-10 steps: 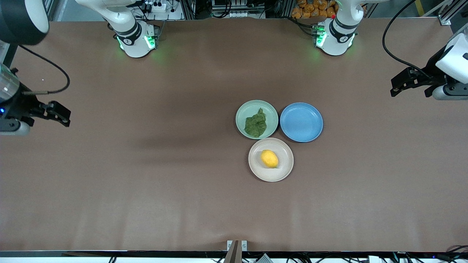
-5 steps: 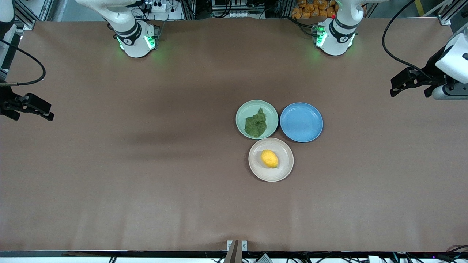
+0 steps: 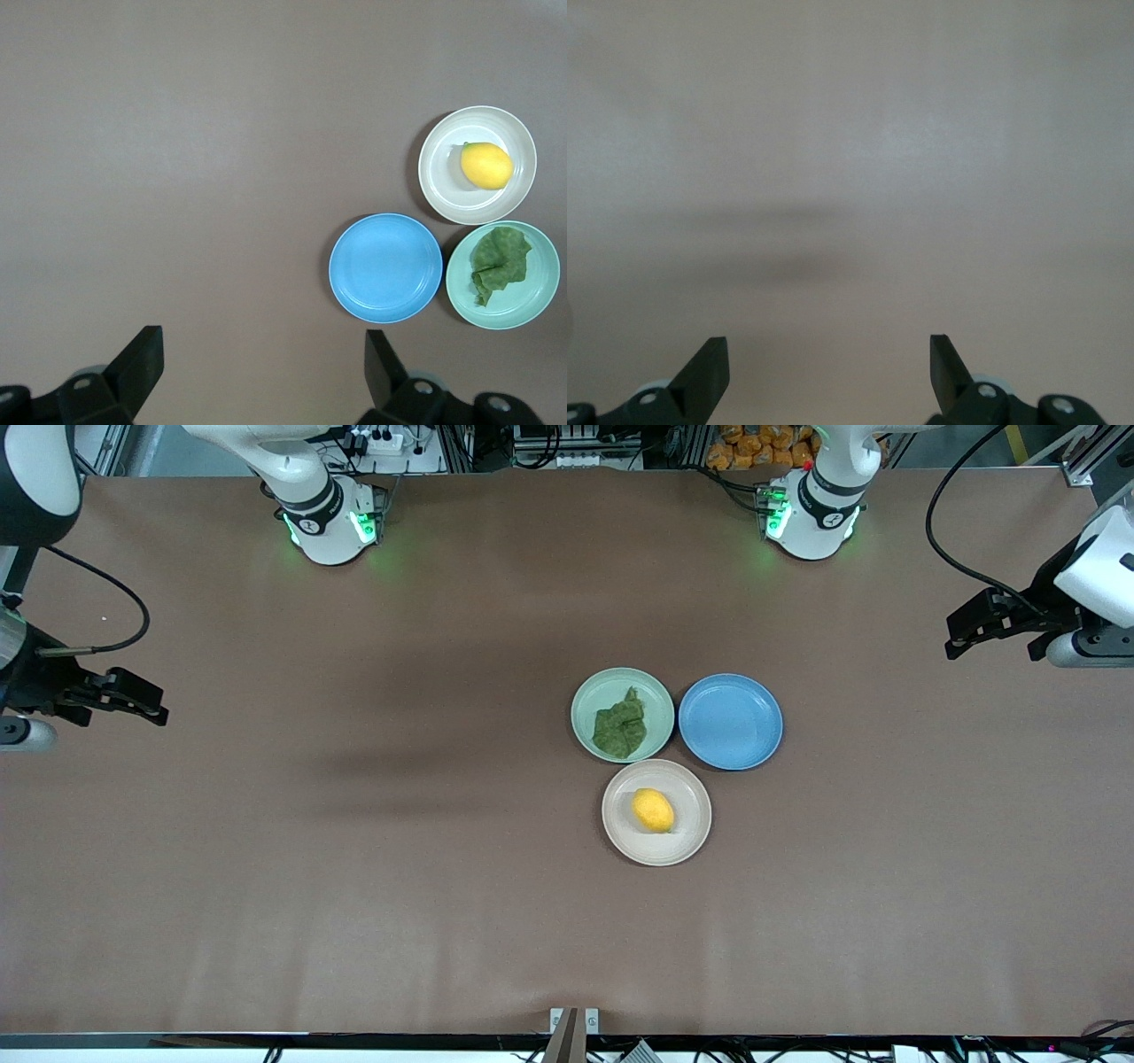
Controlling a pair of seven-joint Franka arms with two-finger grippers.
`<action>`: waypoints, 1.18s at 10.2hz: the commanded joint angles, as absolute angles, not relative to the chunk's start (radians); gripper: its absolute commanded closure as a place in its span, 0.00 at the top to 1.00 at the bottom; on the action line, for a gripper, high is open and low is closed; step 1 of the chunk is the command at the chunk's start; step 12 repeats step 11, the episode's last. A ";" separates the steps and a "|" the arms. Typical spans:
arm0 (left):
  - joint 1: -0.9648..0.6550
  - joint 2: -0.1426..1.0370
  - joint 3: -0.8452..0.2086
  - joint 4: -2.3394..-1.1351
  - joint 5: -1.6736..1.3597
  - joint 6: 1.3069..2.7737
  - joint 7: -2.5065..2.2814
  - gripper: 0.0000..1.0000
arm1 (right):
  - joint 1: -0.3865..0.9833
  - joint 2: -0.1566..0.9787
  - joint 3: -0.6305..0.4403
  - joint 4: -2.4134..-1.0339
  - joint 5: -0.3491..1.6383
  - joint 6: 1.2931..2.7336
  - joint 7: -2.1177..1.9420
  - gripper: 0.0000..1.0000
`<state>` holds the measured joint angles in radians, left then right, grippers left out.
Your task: Place lemon and lettuce in plates
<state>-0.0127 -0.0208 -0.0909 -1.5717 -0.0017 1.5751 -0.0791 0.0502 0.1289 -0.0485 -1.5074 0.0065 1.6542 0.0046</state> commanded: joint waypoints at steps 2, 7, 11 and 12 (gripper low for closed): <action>-0.008 -0.012 -0.094 -1.548 -0.017 1.554 -0.069 1.00 | 0.041 0.052 -0.054 -1.532 0.020 1.658 -0.020 1.00; -0.008 -0.012 -0.094 -1.548 -0.017 1.554 -0.069 1.00 | 0.031 -0.023 -0.054 -1.534 0.020 1.580 -0.020 1.00; -0.009 -0.012 -0.094 -1.548 -0.017 1.554 -0.071 1.00 | 0.031 -0.023 -0.054 -1.537 0.020 1.540 -0.020 1.00; -0.009 -0.012 -0.094 -1.548 -0.017 1.554 -0.071 1.00 | 0.031 -0.023 -0.054 -1.537 0.020 1.540 -0.020 1.00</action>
